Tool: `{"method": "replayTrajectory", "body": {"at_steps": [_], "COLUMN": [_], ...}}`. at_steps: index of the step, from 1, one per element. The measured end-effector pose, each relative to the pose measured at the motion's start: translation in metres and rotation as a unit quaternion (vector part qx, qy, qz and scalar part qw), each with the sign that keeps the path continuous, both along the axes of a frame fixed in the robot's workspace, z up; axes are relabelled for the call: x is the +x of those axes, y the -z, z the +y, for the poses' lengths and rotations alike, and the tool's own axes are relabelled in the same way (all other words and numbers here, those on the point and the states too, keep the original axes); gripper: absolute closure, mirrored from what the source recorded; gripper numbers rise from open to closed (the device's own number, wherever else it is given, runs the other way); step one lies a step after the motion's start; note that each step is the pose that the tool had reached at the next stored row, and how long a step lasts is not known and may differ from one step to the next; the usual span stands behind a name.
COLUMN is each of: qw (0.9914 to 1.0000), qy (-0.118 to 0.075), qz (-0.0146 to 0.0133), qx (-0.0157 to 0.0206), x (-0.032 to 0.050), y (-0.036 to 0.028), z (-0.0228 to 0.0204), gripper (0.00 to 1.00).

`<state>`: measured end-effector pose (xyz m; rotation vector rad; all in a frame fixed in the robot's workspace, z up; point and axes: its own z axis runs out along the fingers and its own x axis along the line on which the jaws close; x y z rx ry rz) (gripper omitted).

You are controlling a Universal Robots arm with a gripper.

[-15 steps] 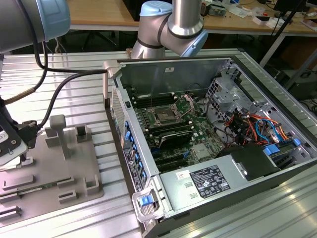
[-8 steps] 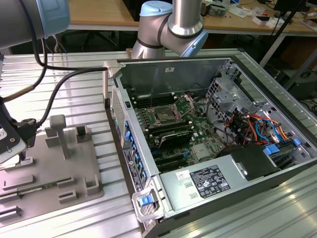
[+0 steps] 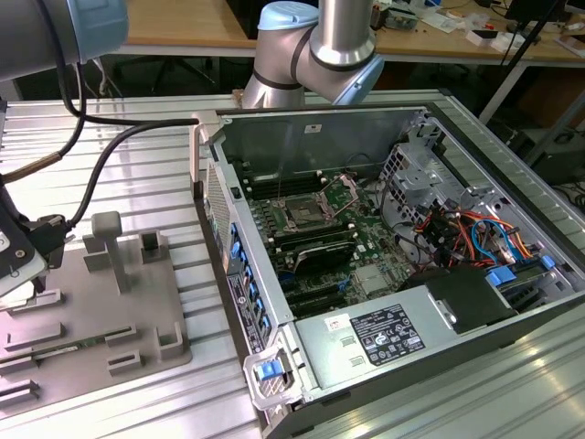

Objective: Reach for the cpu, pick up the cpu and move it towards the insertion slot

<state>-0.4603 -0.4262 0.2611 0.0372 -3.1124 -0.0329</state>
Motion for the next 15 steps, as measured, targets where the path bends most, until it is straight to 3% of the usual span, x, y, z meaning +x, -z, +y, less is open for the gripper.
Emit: {"method": "replayTrajectory", "body": {"at_steps": [15], "qw": [1.00000], "qy": [0.000], "qz": [0.0001], "qx": [-0.0001], "x": [0.0000], "y": [-0.0043], "z": [0.0000], "gripper": [0.45]}}
